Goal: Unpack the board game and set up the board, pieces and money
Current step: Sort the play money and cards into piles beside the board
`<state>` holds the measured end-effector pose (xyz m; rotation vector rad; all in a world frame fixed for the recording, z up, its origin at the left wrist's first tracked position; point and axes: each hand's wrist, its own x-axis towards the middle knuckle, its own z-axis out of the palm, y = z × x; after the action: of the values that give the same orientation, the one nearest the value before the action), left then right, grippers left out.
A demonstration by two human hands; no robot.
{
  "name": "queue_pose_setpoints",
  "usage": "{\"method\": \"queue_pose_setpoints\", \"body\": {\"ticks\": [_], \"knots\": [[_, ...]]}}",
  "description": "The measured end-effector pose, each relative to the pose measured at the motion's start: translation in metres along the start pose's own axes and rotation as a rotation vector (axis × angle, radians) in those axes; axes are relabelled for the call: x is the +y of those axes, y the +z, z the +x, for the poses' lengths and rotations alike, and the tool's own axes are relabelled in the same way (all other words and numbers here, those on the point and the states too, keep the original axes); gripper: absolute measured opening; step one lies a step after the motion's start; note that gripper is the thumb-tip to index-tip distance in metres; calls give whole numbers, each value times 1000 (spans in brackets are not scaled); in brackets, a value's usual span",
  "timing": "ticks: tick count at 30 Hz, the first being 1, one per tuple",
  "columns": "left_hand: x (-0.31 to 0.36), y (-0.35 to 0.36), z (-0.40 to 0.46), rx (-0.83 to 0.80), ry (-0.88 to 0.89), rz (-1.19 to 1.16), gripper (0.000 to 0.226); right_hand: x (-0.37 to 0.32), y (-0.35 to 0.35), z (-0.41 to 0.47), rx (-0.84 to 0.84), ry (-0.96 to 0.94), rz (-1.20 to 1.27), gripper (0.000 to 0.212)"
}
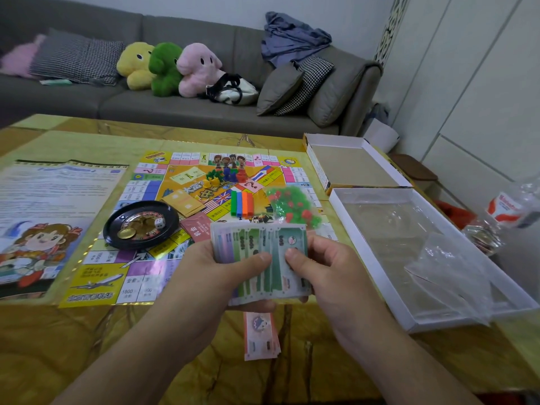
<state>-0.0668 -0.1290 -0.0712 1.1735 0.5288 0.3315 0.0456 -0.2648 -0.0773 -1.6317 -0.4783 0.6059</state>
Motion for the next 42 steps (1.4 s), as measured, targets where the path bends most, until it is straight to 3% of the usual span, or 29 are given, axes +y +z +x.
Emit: {"method": "queue_pose_setpoints", "body": {"ticks": [6,9,12,15,19,22,25,30,42], "knots": [[-3,-3,4,98,16,91,21,-2,-1,3,59,-11,-112,11],[-6,-12,10,252,55,141,19,0,-10,5,180,-156,-603,11],[-3,-16,14,323,32,104,20,3,-3,-1,90,-153,-1143,6],[-2,-19,17,342,10,80,21,20,14,-5,-16,-70,-1319,29],[0,-19,18,333,18,52,19,29,20,0,53,-11,-1240,18],[4,-25,18,316,29,35,21,24,18,4,97,47,-1000,7],[9,-32,19,312,43,19,21,16,29,3,8,78,-718,12],[15,-40,17,318,78,-19,23,15,59,-2,-106,170,-594,10],[22,-56,7,300,90,-14,28,26,108,-18,-100,32,-871,9]]}}
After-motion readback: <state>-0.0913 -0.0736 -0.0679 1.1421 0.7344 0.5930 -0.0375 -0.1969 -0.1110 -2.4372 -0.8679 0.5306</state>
